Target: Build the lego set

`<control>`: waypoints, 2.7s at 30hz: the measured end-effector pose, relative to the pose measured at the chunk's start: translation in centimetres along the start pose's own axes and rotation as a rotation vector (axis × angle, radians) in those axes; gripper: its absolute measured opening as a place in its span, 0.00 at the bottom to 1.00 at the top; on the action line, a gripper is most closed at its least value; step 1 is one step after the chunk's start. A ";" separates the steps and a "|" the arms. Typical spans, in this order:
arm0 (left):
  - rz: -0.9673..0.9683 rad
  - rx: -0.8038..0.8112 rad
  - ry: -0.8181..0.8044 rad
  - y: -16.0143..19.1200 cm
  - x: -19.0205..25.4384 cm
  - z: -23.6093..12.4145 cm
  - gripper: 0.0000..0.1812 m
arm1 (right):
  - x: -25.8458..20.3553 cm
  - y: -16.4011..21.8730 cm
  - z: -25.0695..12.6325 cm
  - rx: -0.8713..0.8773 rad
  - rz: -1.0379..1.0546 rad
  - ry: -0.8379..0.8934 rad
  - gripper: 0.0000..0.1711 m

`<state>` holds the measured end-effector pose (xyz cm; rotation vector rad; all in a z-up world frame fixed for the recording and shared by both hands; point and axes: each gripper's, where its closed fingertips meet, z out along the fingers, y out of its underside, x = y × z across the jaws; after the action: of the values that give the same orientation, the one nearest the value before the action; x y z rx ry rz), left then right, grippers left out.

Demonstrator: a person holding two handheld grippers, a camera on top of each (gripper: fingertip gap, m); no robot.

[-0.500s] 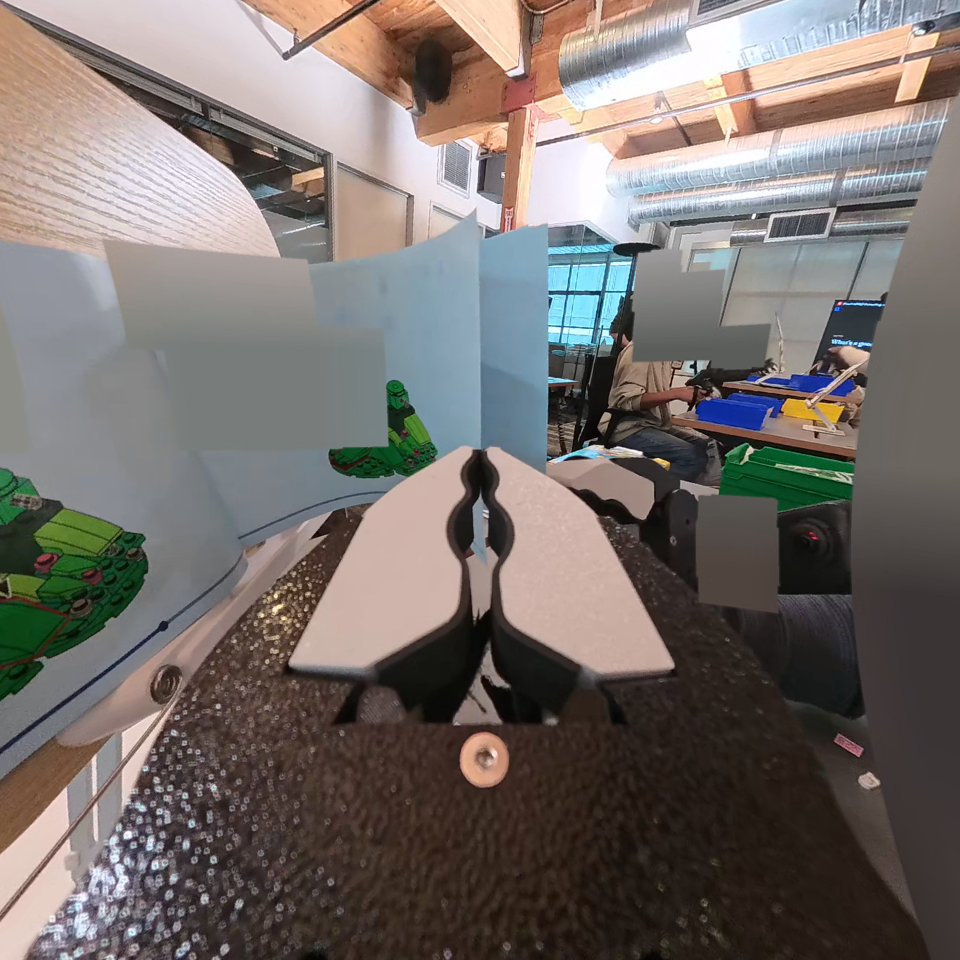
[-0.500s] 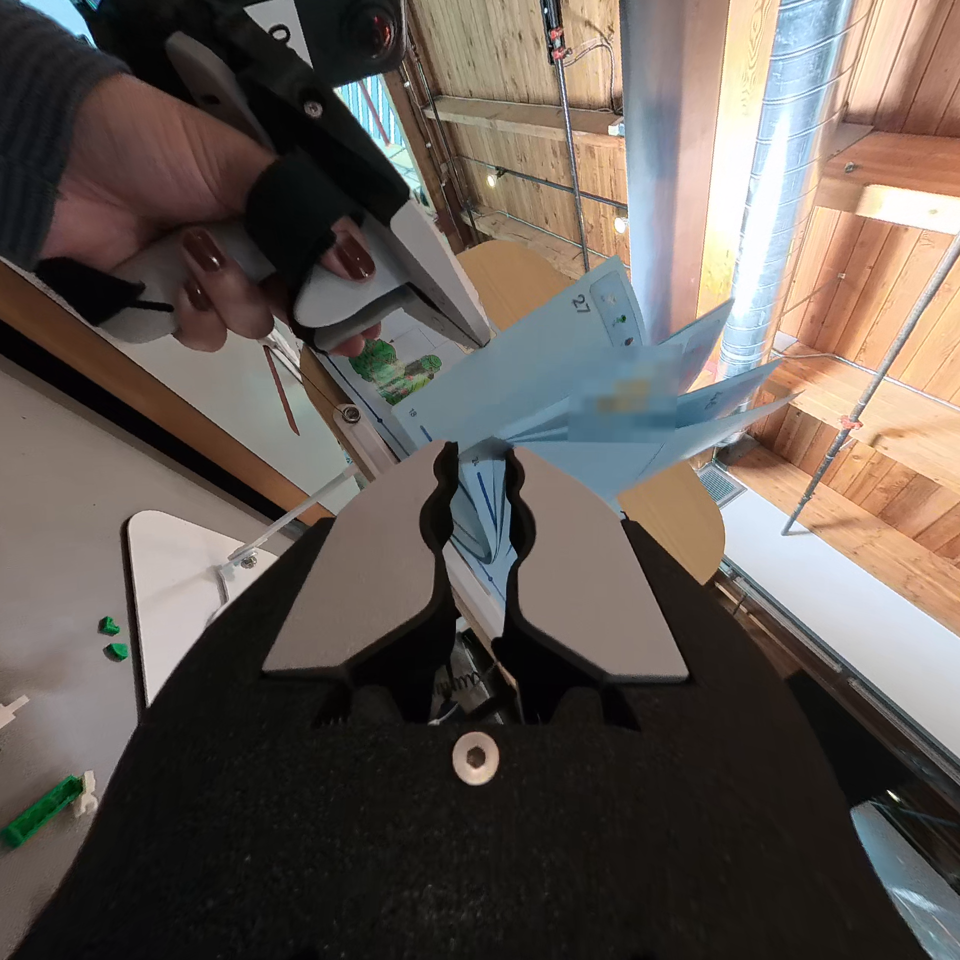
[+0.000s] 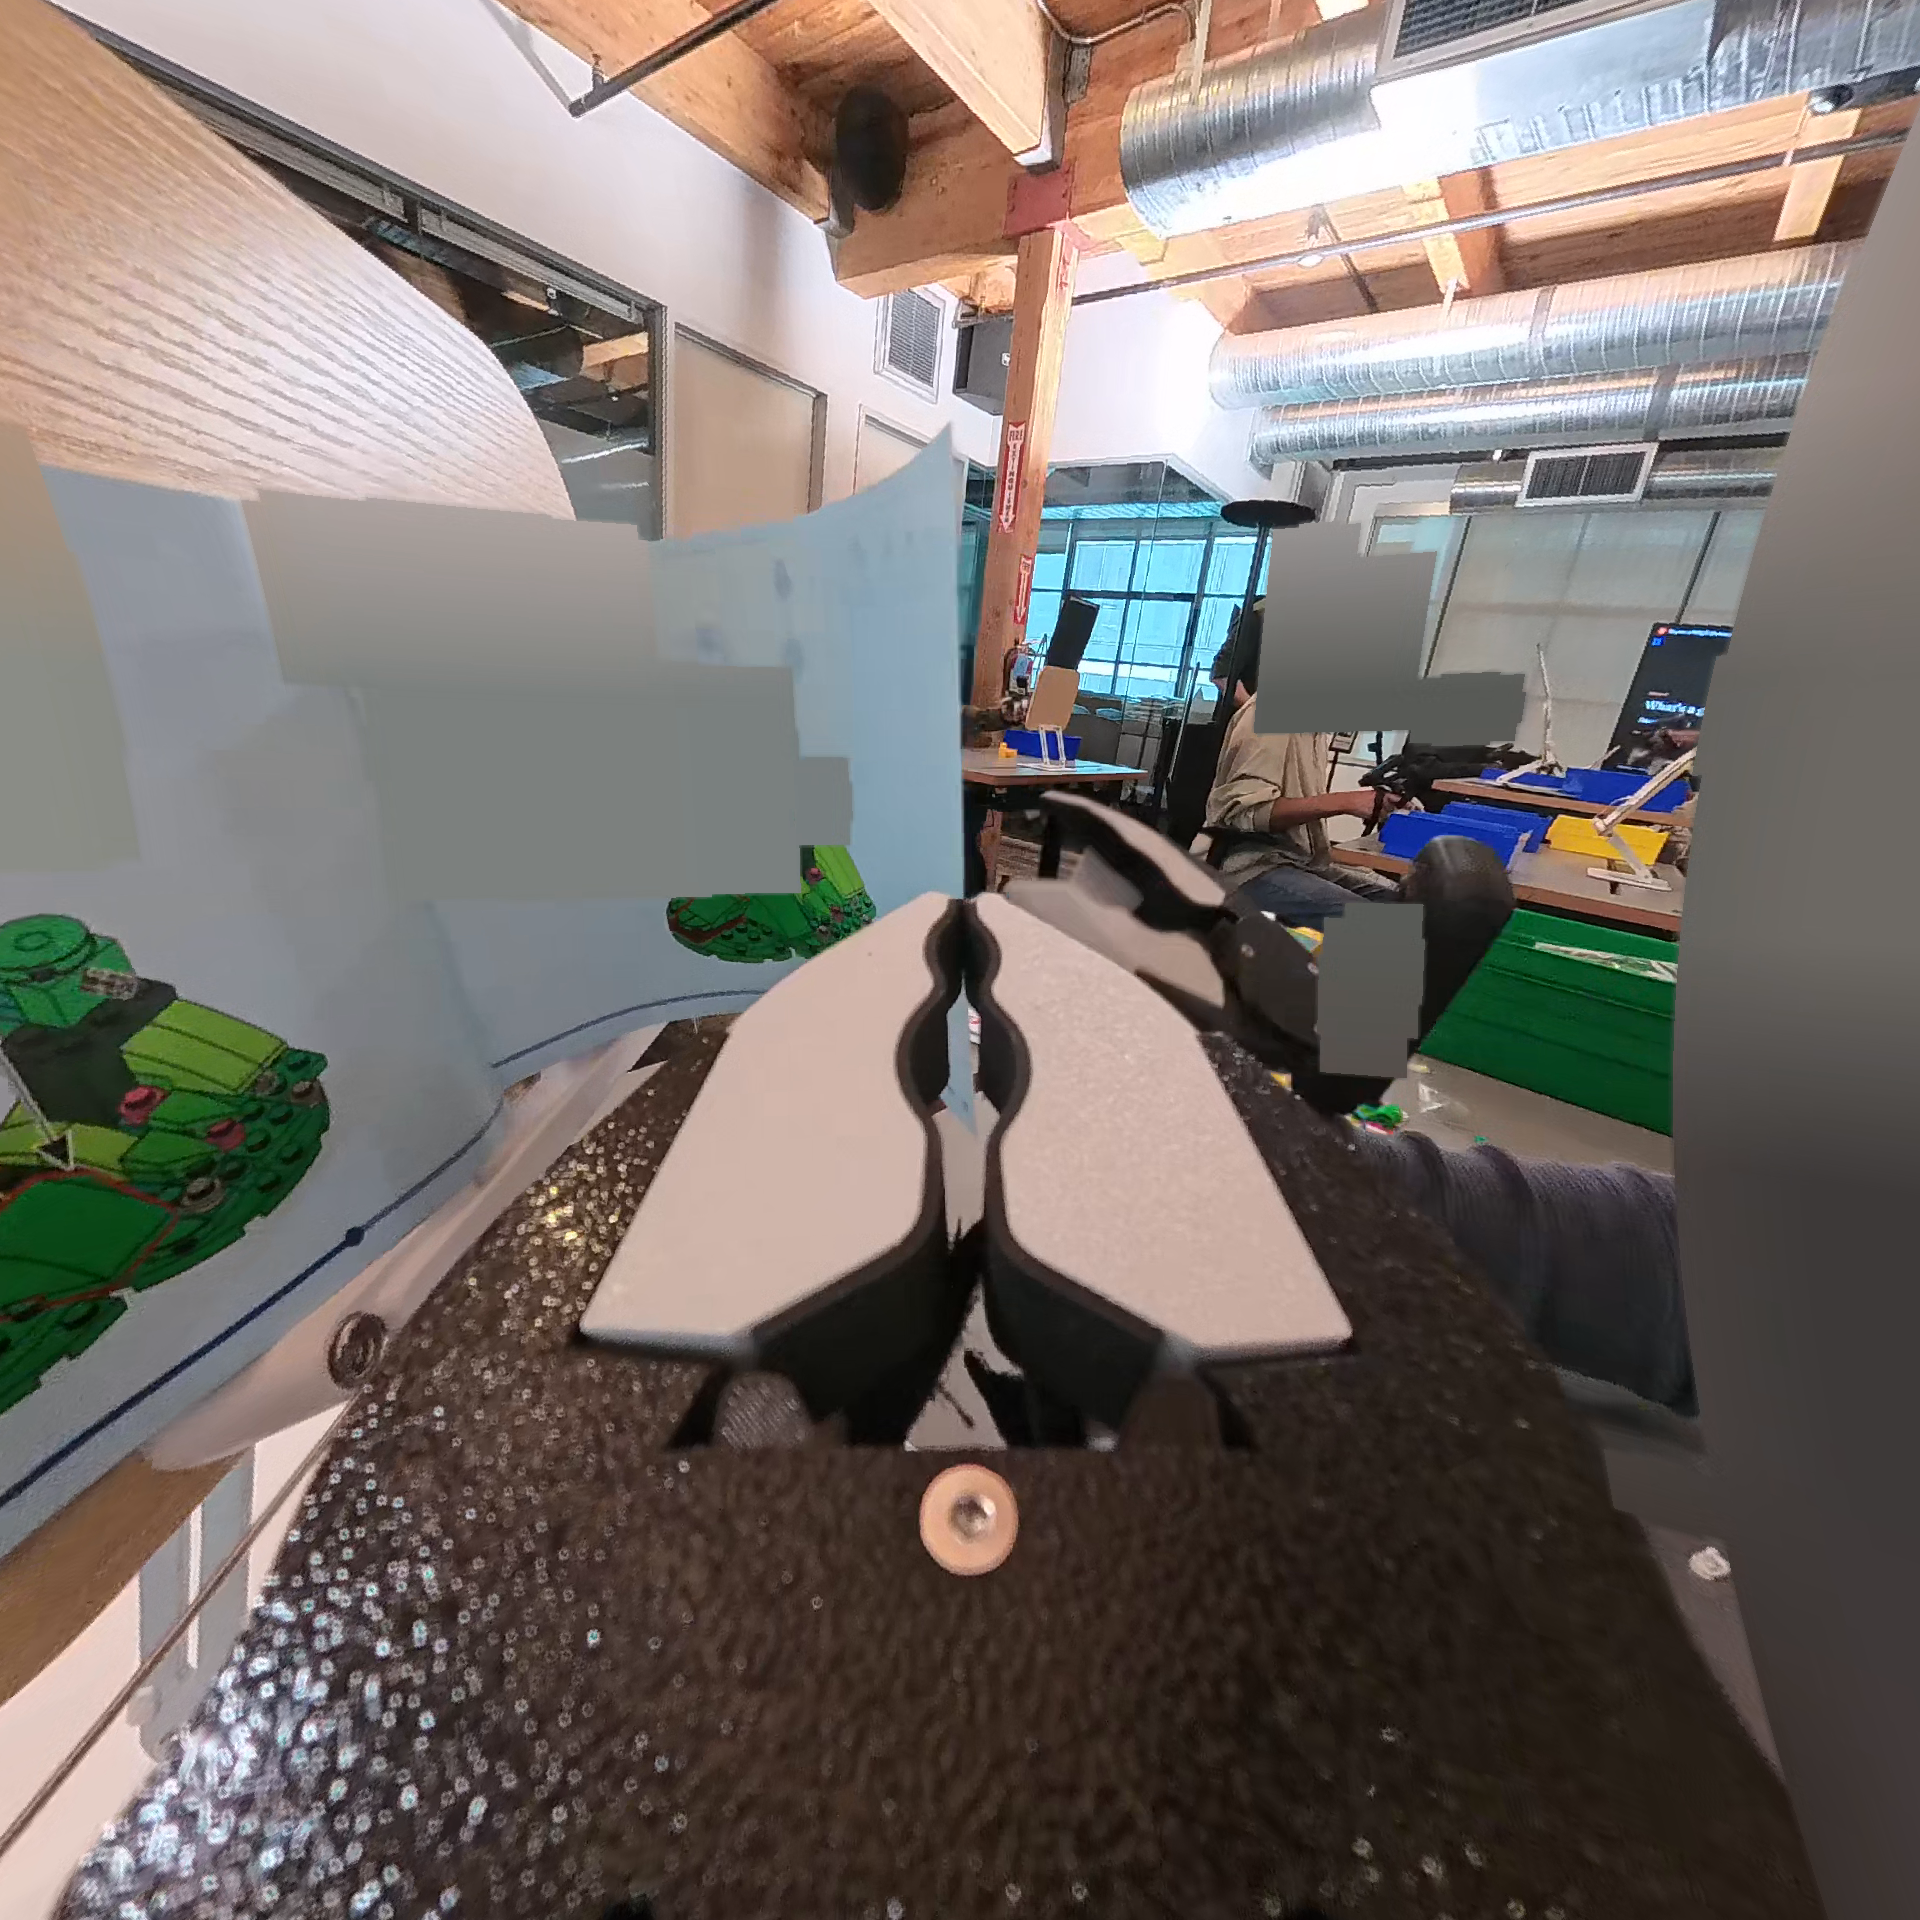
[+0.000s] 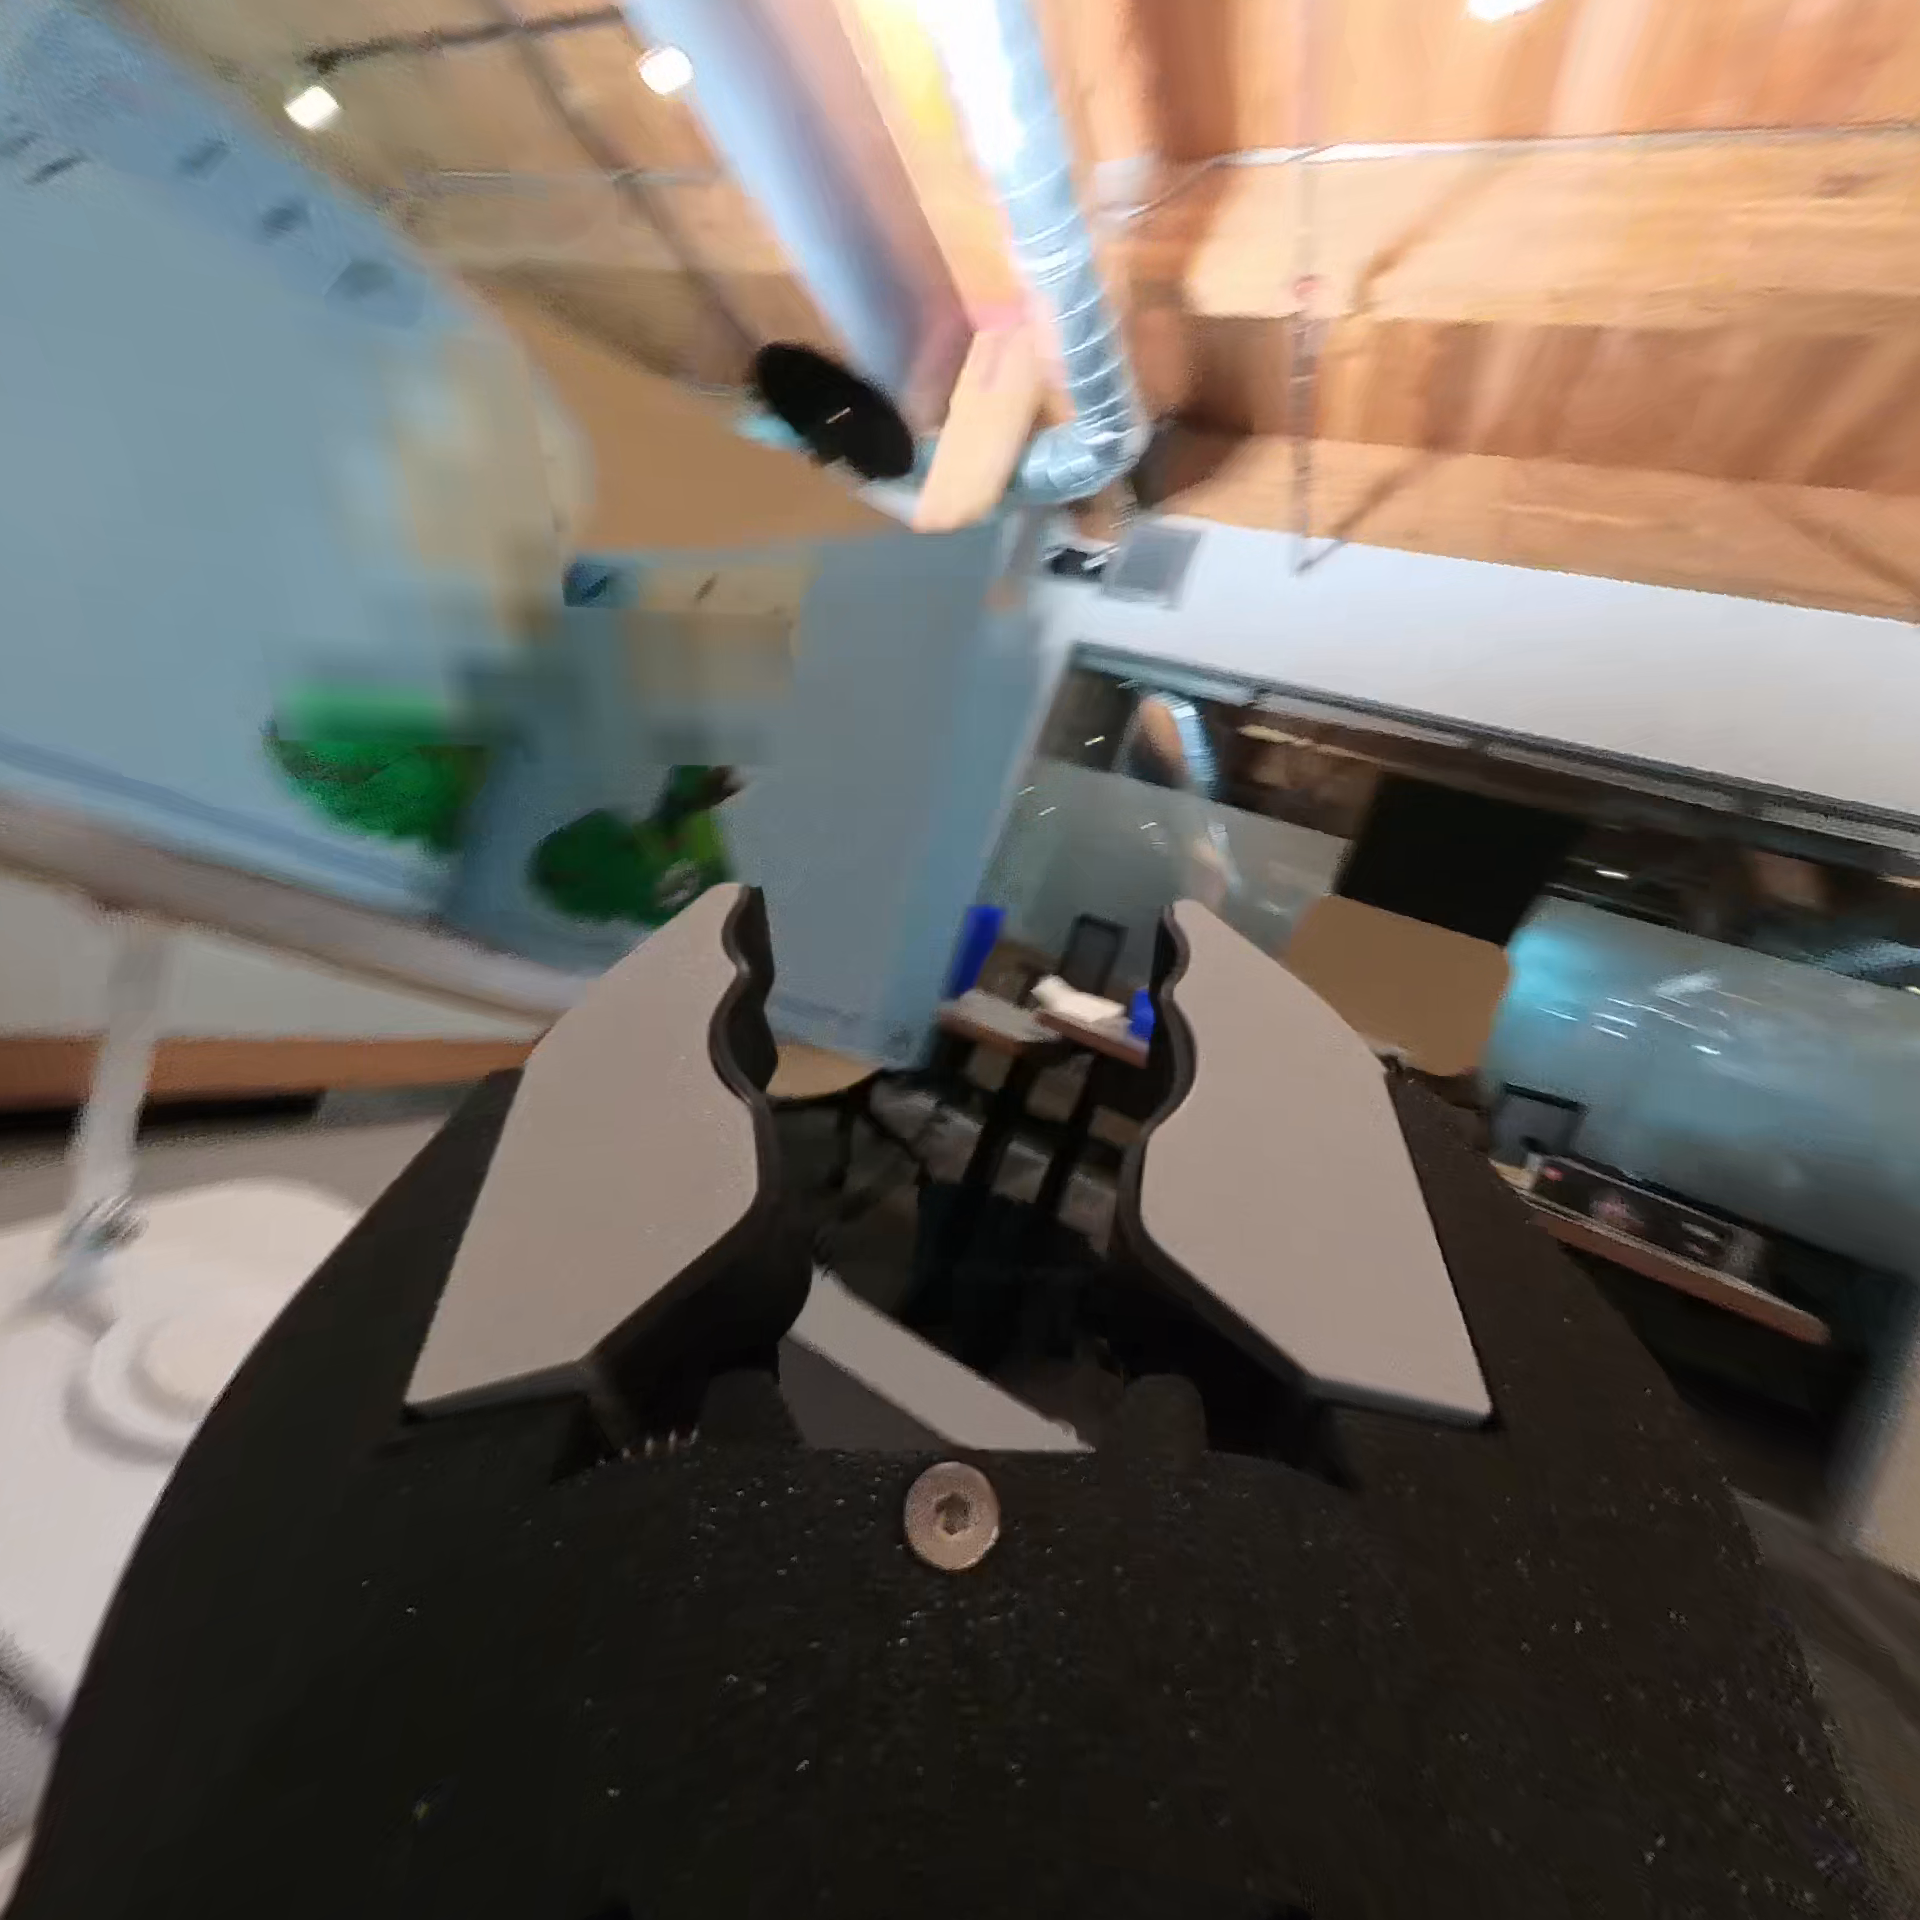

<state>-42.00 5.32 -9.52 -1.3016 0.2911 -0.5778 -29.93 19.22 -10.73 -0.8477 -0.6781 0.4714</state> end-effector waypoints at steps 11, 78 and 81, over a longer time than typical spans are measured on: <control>-0.006 -0.013 0.003 -0.6 -0.2 -0.7 0.00 | -9.8 -0.4 4.7 -0.074 -0.009 -0.365 0.07; -0.075 -0.089 -0.512 -0.4 -12.8 -12.2 0.00 | -31.9 -0.4 6.6 0.054 -0.926 -0.745 0.01; -0.081 -0.090 -0.514 -0.4 -12.9 -12.2 0.00 | -31.7 -1.3 6.7 0.101 -0.827 -0.725 0.01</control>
<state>-58.95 2.38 -13.75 -1.5039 -0.1630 -0.2827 -56.60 2.16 -17.66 -0.2183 -1.5668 0.0356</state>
